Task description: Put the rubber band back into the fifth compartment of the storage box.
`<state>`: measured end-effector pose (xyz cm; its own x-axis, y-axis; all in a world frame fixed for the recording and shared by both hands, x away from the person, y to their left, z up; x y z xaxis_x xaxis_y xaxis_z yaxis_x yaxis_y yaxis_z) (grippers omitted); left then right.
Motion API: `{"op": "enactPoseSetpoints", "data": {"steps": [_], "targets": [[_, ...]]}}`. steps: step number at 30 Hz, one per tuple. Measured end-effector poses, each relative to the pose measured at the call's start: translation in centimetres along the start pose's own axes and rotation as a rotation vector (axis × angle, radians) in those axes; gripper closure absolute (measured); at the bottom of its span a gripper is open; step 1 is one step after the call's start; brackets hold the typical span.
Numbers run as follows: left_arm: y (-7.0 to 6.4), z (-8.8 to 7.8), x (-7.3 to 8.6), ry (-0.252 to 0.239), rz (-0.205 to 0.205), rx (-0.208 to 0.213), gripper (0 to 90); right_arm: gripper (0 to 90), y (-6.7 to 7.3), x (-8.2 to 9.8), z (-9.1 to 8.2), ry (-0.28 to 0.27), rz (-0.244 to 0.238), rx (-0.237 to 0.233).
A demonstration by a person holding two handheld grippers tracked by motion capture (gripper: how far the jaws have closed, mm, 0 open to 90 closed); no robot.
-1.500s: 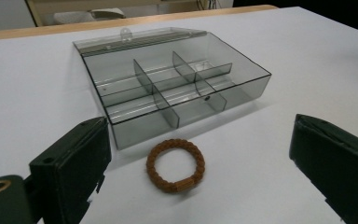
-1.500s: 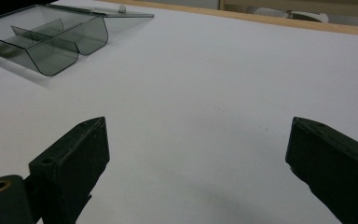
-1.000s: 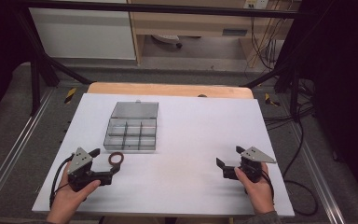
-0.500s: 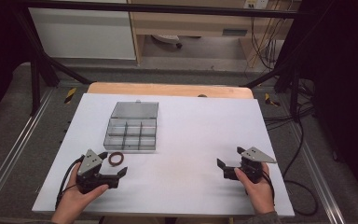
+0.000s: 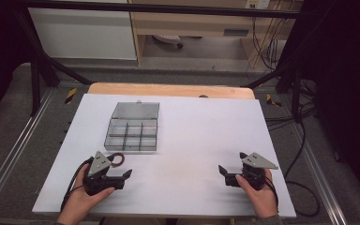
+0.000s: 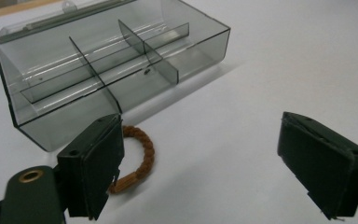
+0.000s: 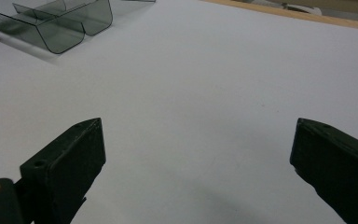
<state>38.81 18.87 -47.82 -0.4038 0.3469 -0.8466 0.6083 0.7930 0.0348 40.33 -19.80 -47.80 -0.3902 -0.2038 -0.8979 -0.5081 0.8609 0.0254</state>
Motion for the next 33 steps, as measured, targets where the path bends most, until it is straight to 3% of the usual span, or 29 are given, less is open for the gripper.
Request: {"op": "enactPoseSetpoints", "data": {"steps": [7, 12, 23, 29, 33], "targets": [[0.3, 0.7, 1.2, 0.071, 0.011, 0.0, 21.7, 3.6, 0.0, 0.0, 0.1, 0.003, -0.007, 0.0], [0.5, 0.9, 1.7, 0.107, 0.015, -0.007, 35.1, 3.7, 0.1, 0.1, 0.2, 0.006, -0.008, -0.004], [2.8, 1.9, 1.9, 0.123, -0.003, -0.055, 53.4, 3.8, 0.2, 0.1, 0.3, 0.013, -0.014, -0.01], [3.0, 2.6, 2.0, 0.133, -0.023, -0.035, 63.8, 3.9, 0.3, 0.2, 0.5, 0.02, -0.018, -0.015], [3.2, 3.2, 2.2, 0.15, -0.008, -0.043, 73.5, 3.9, 0.3, 0.2, 0.5, 0.02, -0.018, -0.017]]}}
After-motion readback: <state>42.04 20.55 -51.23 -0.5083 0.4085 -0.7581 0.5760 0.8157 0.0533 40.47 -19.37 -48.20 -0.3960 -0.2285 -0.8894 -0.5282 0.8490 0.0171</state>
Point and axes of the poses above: each handheld gripper's, and its own axes: z roughly forward along the jaws, x roughly out of its underside, y roughly to its left, the point moved 9 cm from there along z, roughly forward along the jaws, and after that the axes turned 1 degree about -y, right-handed, at the moved point
